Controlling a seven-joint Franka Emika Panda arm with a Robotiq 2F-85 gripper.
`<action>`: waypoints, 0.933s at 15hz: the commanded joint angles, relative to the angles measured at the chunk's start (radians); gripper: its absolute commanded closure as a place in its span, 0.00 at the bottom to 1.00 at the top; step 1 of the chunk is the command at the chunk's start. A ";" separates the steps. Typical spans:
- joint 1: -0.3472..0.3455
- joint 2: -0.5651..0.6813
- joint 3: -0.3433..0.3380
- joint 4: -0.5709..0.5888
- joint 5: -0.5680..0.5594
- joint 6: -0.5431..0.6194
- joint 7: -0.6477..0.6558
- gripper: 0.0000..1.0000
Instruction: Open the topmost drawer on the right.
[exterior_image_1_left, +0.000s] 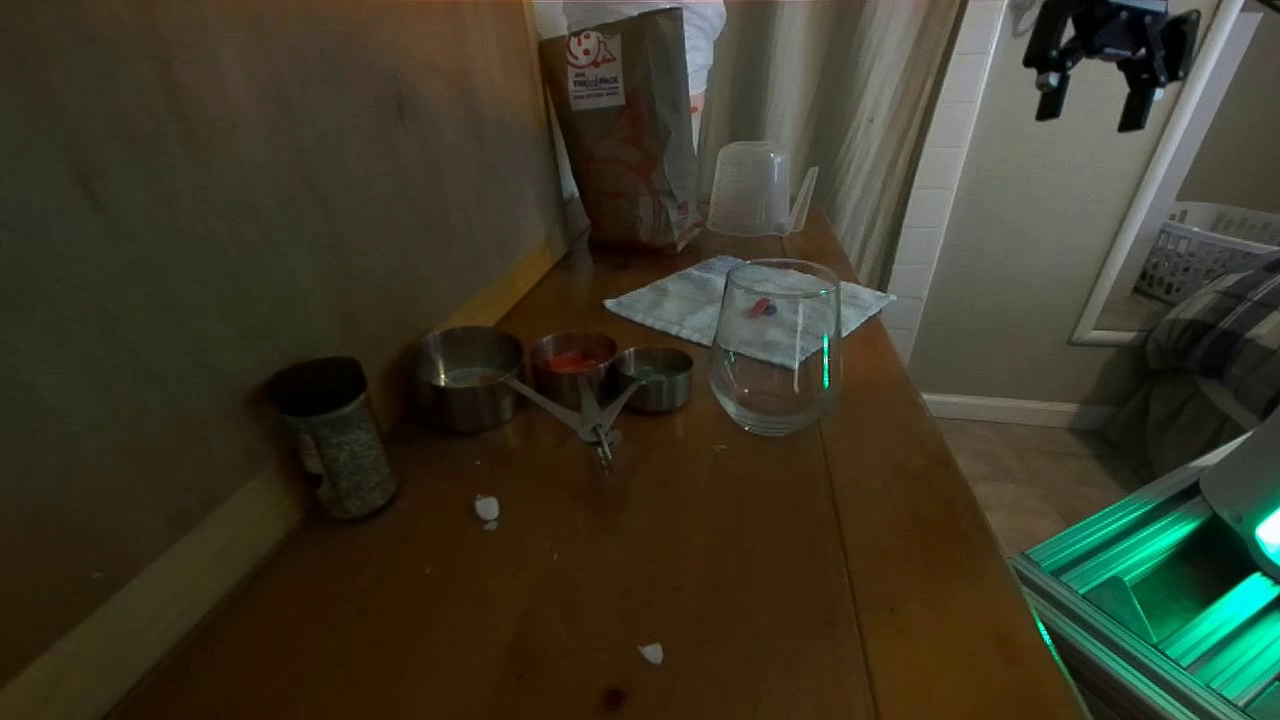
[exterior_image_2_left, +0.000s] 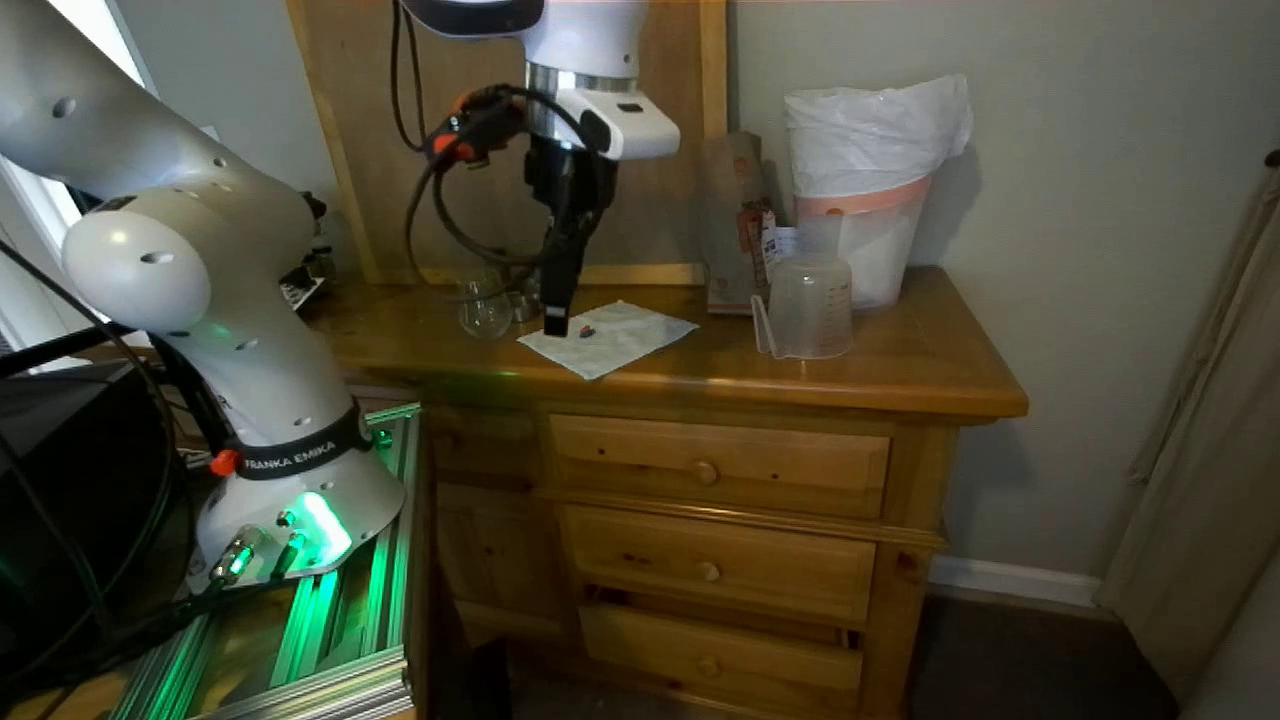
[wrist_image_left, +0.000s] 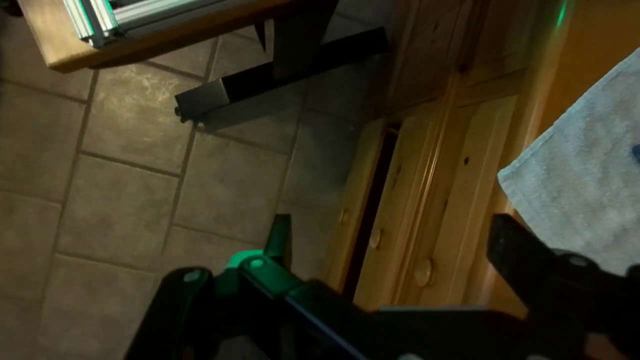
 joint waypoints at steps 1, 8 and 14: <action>-0.039 0.098 -0.074 -0.029 0.070 0.017 -0.090 0.00; -0.050 0.351 -0.219 -0.058 0.274 0.031 -0.446 0.00; -0.077 0.348 -0.187 -0.068 0.251 0.026 -0.427 0.00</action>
